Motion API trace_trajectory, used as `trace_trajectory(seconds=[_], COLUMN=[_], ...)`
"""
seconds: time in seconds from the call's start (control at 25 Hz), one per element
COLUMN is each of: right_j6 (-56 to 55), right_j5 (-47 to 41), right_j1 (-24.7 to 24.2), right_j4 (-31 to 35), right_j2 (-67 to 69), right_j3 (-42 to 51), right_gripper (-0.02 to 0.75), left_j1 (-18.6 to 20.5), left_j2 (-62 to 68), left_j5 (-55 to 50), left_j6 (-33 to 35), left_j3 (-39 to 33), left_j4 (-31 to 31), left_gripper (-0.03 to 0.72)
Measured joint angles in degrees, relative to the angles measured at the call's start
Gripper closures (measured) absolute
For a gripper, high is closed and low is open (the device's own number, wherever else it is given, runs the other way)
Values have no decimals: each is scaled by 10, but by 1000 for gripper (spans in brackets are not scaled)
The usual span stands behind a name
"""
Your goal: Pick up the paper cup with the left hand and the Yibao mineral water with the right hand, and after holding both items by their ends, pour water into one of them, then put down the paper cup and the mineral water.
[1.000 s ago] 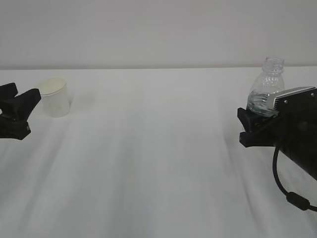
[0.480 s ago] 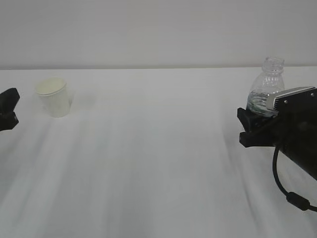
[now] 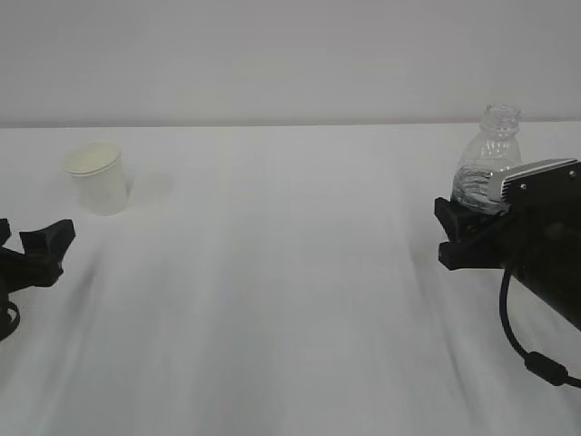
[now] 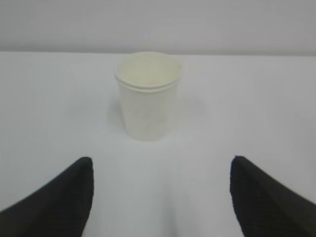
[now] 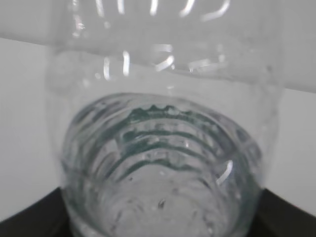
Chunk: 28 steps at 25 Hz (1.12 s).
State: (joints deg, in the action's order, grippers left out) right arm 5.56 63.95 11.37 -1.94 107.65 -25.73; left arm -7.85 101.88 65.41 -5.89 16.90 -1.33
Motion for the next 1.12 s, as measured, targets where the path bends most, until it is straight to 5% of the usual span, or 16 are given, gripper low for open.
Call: trace_trajectory(seconds=[0.8,1.12], right_j6=[4,11], right_j5=[0,0], right_j1=[0,0], right_j4=[0,0], right_j2=[0,0], right_j3=[0,0], right_gripper=[267,267], left_j1=[0,0], left_j2=[149,161], left_j5=[2,2], left_j6=[-3,-5], left_j3=[107,117], left_j4=[68,-7], left_gripper=[36,95])
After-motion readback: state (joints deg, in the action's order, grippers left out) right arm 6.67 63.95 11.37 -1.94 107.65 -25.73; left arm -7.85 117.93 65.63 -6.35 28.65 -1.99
